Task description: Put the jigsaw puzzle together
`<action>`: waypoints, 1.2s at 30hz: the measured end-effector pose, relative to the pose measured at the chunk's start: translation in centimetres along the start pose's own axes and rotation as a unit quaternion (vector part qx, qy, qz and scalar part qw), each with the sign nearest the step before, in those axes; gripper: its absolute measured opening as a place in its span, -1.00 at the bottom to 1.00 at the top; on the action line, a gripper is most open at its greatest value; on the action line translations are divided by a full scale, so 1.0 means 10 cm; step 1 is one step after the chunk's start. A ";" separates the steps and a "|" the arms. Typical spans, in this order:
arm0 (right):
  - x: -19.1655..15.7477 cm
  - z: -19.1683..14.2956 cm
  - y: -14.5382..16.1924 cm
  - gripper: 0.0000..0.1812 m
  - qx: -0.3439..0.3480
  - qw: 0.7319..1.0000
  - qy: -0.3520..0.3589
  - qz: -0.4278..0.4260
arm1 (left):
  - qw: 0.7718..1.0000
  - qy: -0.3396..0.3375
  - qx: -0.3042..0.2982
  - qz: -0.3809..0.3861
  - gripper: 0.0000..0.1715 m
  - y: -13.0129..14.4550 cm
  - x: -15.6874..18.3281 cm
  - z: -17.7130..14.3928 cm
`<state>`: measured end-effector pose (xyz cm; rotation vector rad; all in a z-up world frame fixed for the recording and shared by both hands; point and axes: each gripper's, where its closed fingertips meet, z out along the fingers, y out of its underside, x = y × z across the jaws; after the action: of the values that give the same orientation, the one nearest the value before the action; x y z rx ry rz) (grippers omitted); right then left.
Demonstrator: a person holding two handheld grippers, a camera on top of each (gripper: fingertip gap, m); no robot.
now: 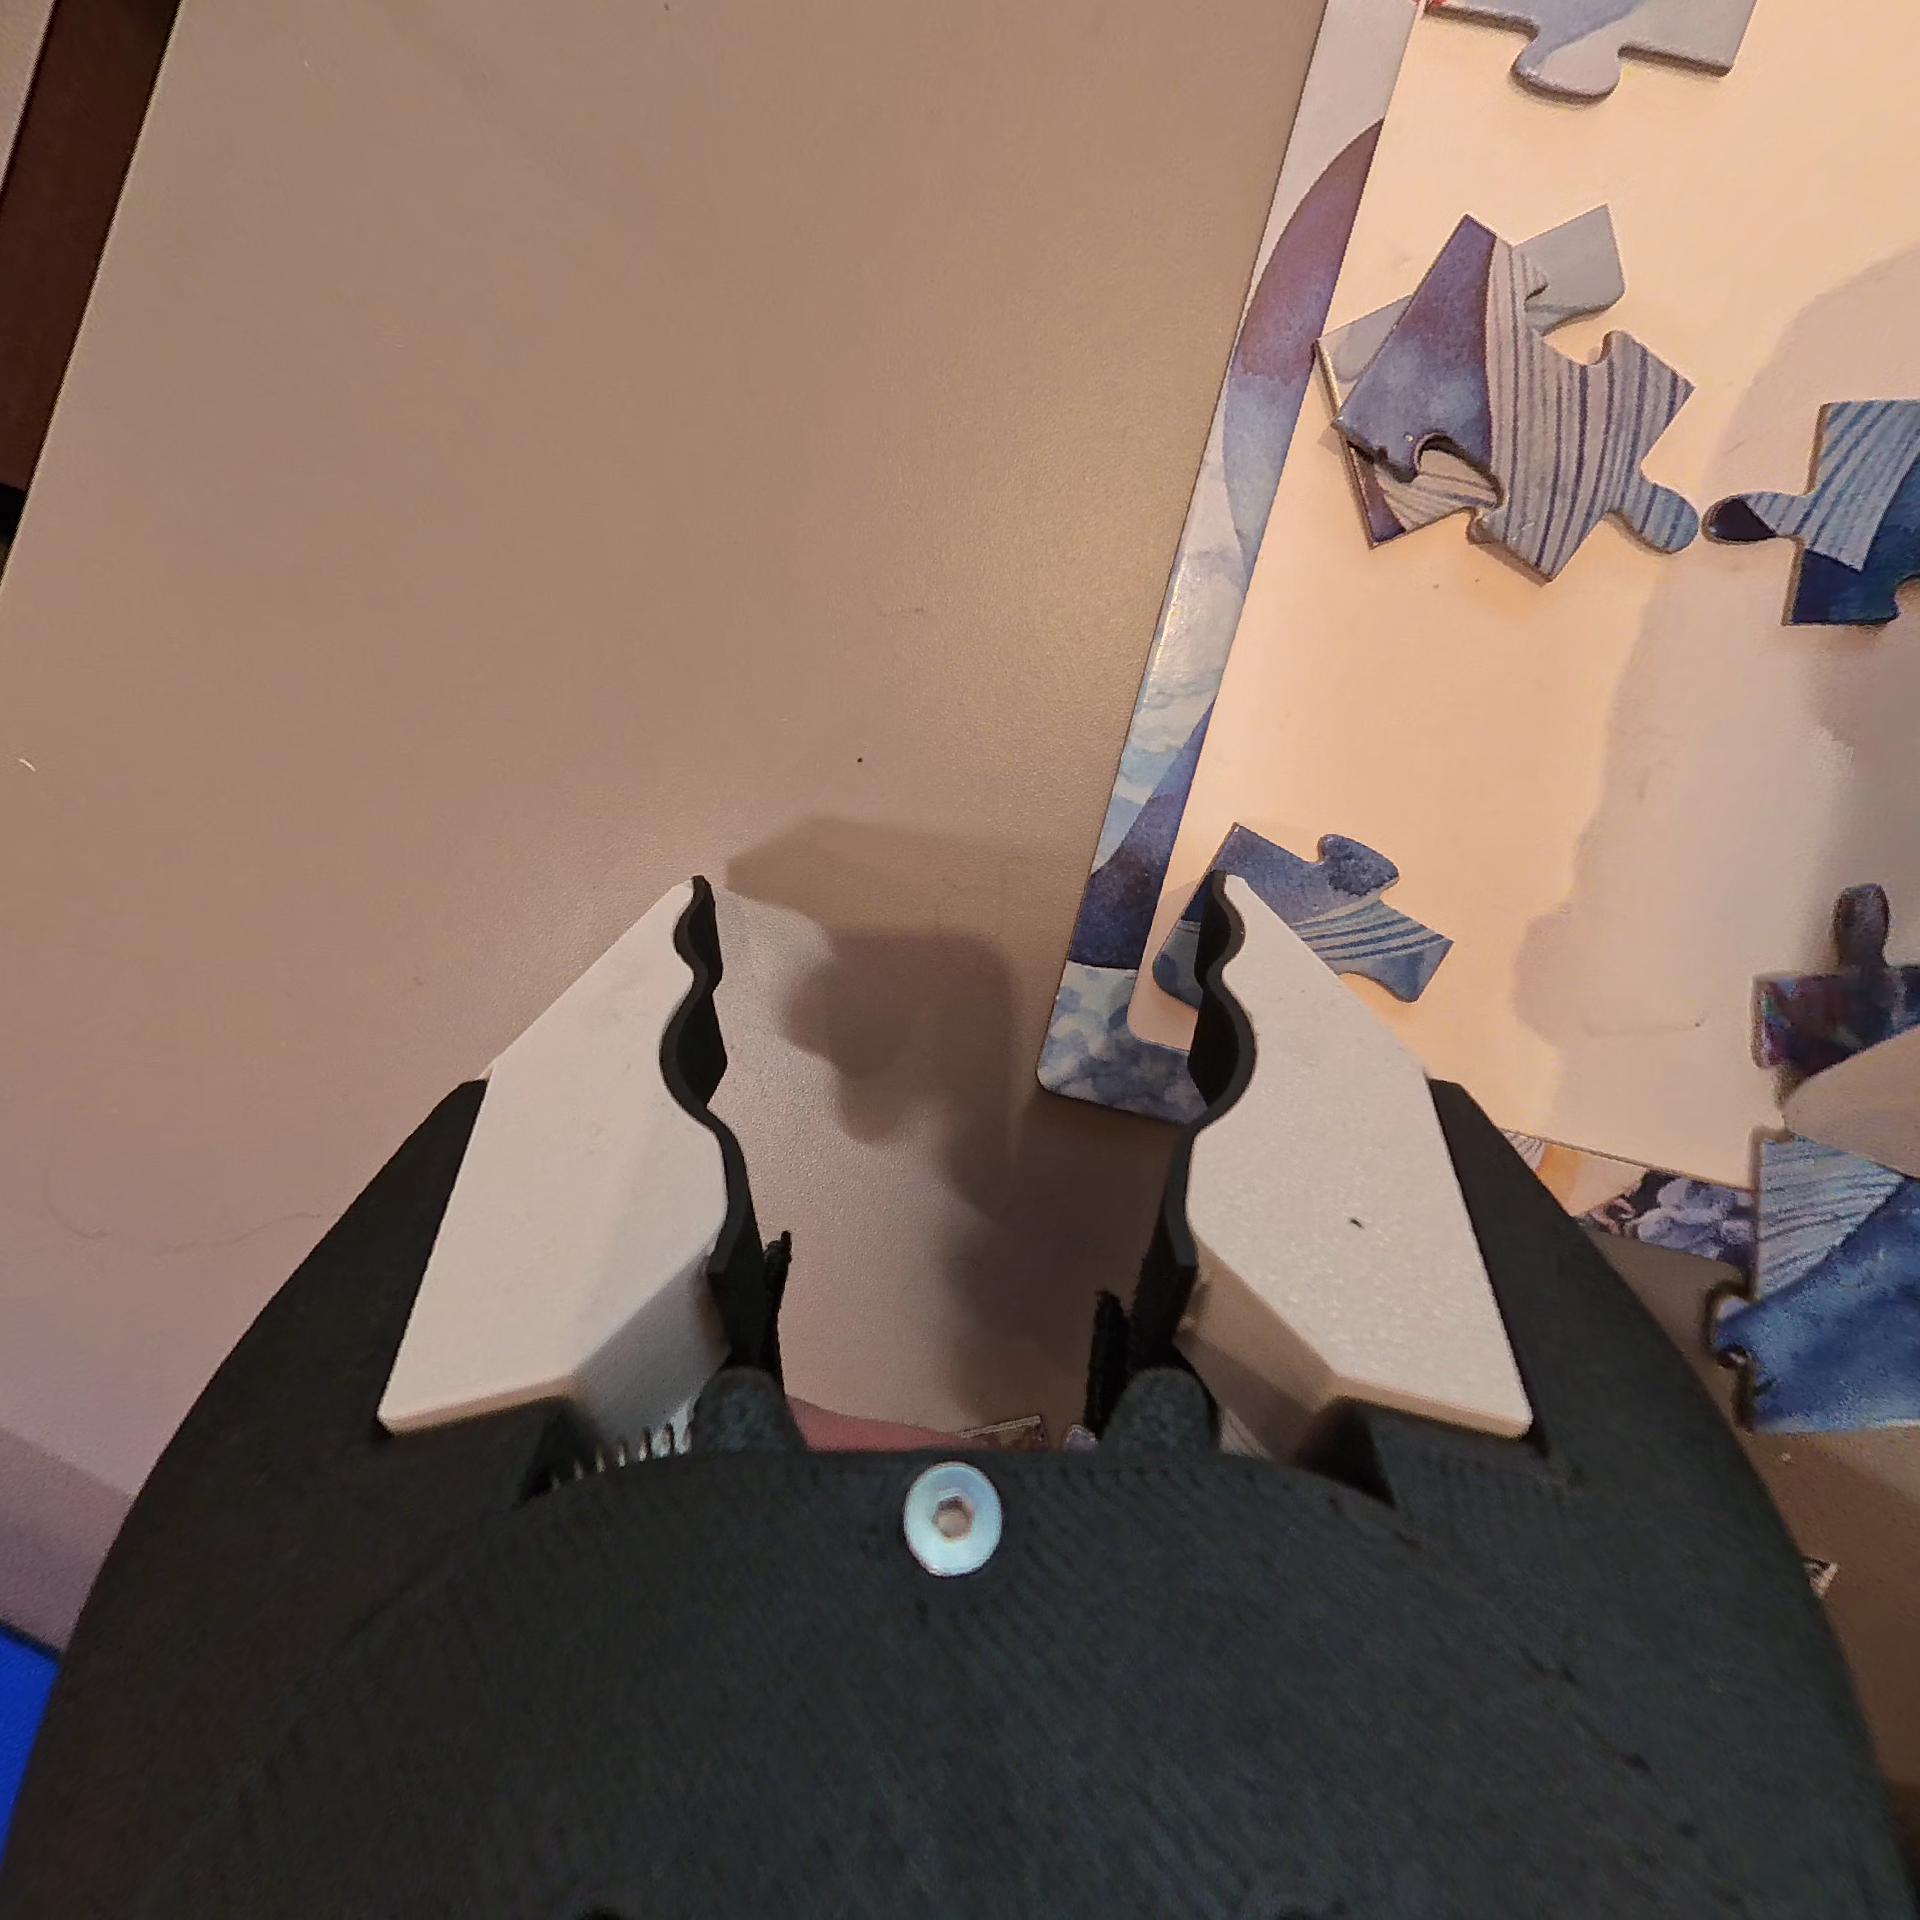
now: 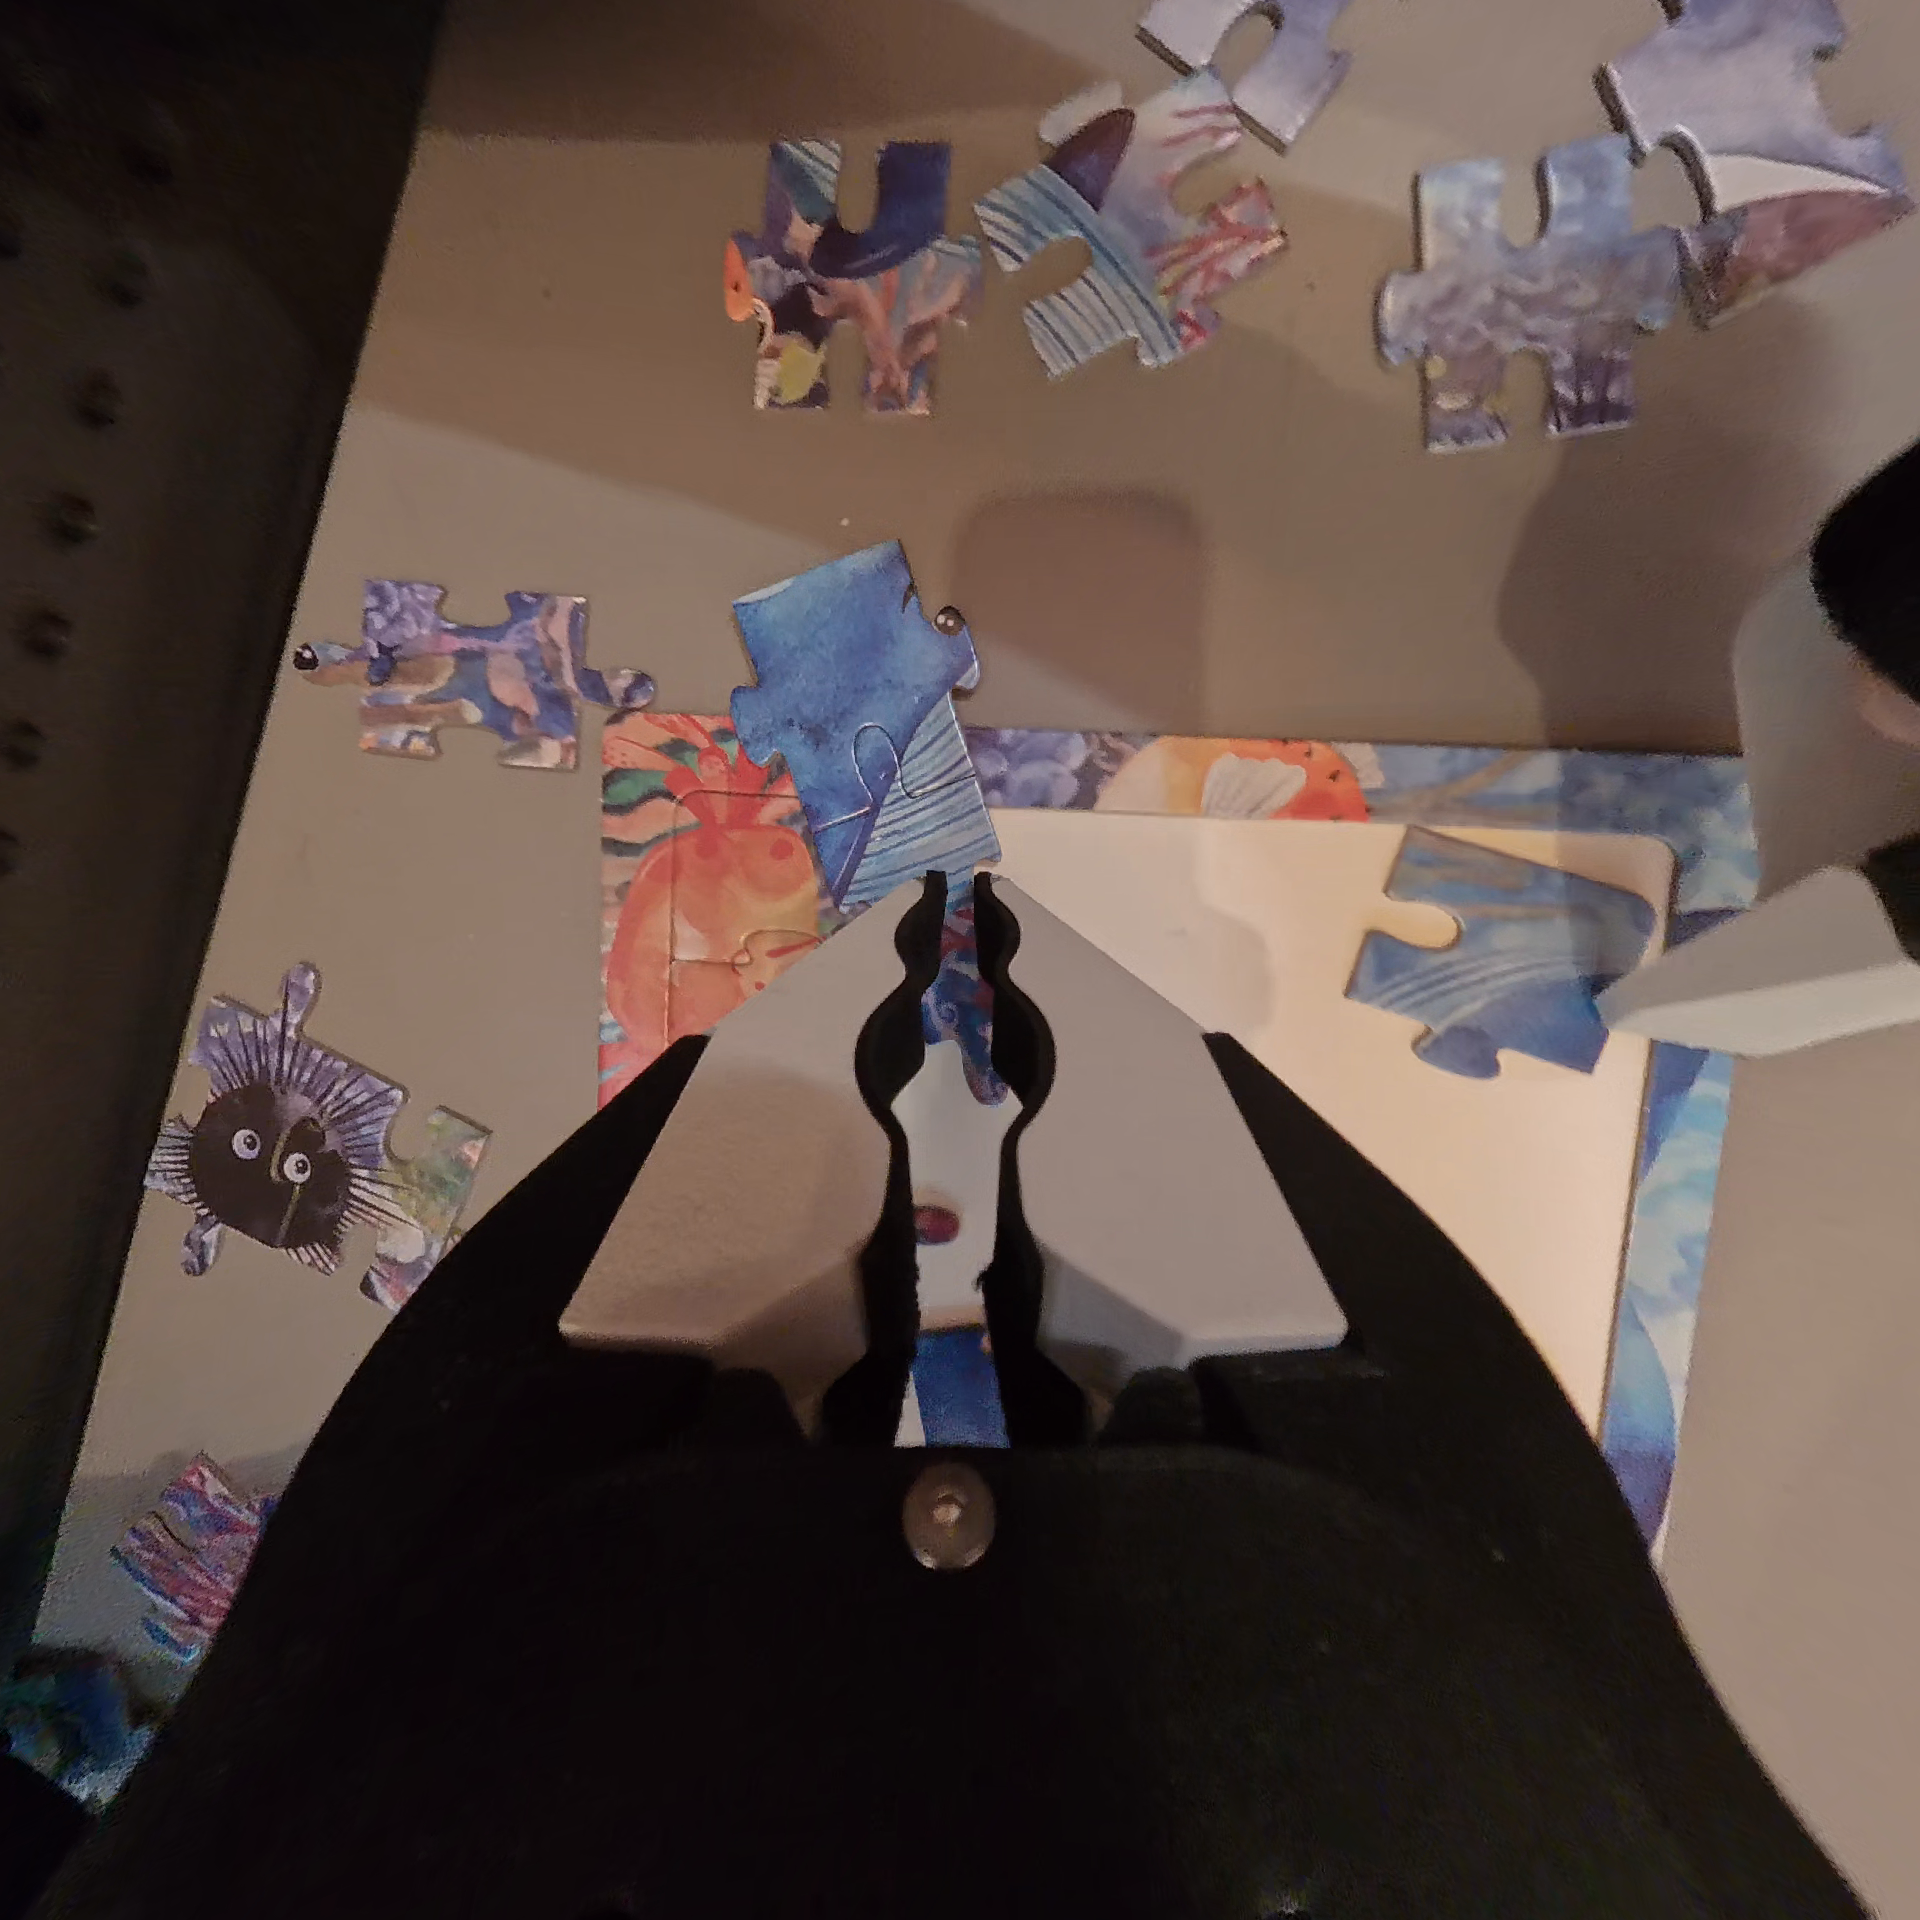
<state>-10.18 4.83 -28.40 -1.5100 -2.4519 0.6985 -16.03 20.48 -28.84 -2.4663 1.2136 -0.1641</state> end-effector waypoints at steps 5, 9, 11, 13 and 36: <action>0.10 -0.06 0.10 -0.99 -0.013 1.000 0.023 0.009 | 1.000 0.001 0.000 0.000 0.05 0.00 0.00 0.00; 0.14 -0.07 0.10 -0.92 -0.016 0.999 0.032 0.016 | 1.000 0.002 0.000 0.002 0.03 -0.01 0.01 0.00; 0.13 -0.07 0.10 -0.93 -0.016 0.999 0.032 0.013 | 1.000 0.002 -0.001 0.002 0.03 -0.01 0.01 0.00; 0.14 -0.07 0.10 -0.93 -0.018 0.999 0.035 0.014 | 1.000 0.002 -0.001 0.002 0.03 -0.01 0.01 0.00; 0.12 -0.10 0.15 -0.91 -0.026 0.999 0.025 0.025 | 1.000 0.006 0.001 0.004 0.00 -0.02 0.03 0.01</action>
<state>-9.18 6.75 -28.39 -1.5921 -2.4209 0.6023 -15.73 20.39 -28.88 -2.4630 1.2264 -0.1772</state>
